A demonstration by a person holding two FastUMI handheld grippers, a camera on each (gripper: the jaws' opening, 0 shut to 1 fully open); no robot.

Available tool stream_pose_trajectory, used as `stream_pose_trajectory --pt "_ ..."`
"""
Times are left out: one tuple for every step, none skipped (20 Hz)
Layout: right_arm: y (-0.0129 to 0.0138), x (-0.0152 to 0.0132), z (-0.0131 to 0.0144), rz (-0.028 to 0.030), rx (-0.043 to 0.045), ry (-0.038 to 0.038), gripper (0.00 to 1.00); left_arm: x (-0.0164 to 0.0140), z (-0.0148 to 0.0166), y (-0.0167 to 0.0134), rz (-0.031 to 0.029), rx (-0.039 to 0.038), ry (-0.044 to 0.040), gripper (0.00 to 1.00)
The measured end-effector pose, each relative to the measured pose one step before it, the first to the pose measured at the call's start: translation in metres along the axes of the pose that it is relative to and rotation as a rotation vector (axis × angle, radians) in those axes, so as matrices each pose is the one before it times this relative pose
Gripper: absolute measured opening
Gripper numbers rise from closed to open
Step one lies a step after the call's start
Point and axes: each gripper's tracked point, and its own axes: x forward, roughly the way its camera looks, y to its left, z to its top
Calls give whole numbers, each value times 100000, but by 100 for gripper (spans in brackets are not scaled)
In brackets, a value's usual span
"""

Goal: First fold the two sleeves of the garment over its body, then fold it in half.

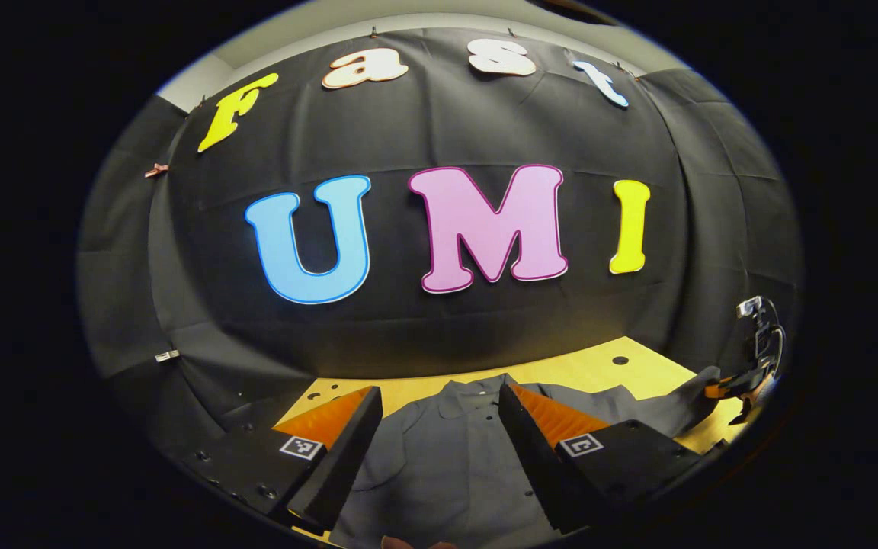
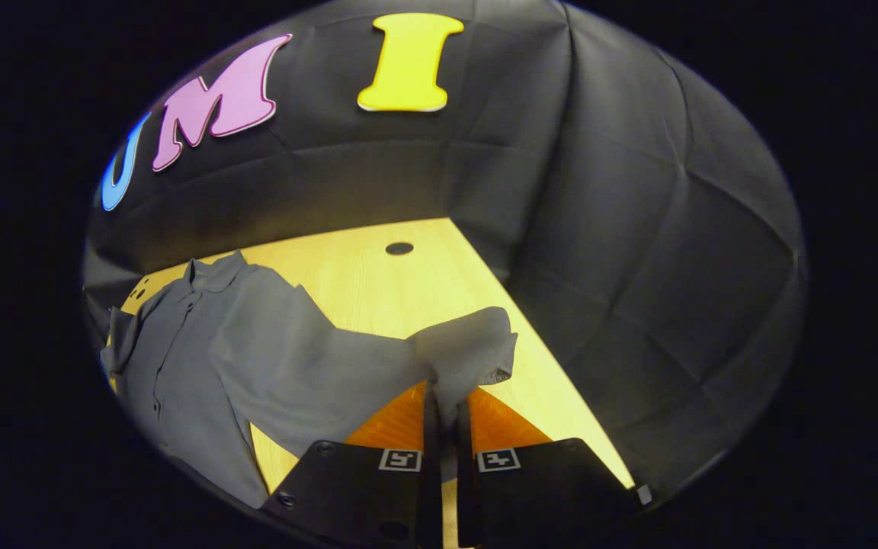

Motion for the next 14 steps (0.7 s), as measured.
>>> stream_pose_trajectory --pt "298 -822 1121 -1231 293 -2791 12 -96 -45 571 66 -365 -395 97" --pt "-53 -688 884 -1493 619 -1990 12 -41 -193 615 70 -266 -475 96" --pt "-224 -993 807 -1299 748 -2190 12 -18 -125 618 -62 -388 -168 96" --pt "55 -957 1047 -1141 482 -2626 12 -8 -29 530 -175 -665 -121 96" --pt "147 -1216 1001 -976 -66 -2625 12 -71 -85 543 -38 -844 -260 96" --pt "269 -931 1020 -873 -645 -2482 12 11 -299 454 -236 -1026 -146 97" --pt "350 -1006 959 -625 -1017 -2806 12 10 28 586 -105 -843 -97 96" --pt "580 -717 1015 261 -654 -2454 12 -41 -84 325 -69 -568 -6 97" --pt "652 -920 836 309 -231 -1694 12 18 61 531 -245 -382 -97 97" --pt "934 -708 880 996 451 -1600 12 -73 65 496 -315 -147 -598 97" --pt "1196 -534 780 1284 478 -1476 12 -2 195 453 -169 136 -670 96" --pt "1163 -410 605 1041 96 -1383 12 73 -102 631 58 108 -559 96" --pt "1180 -271 585 1500 -320 -1258 12 -3 -44 546 113 -90 -273 97" --pt "1072 -336 674 1025 -646 -1561 12 -27 25 656 319 -231 -127 96"
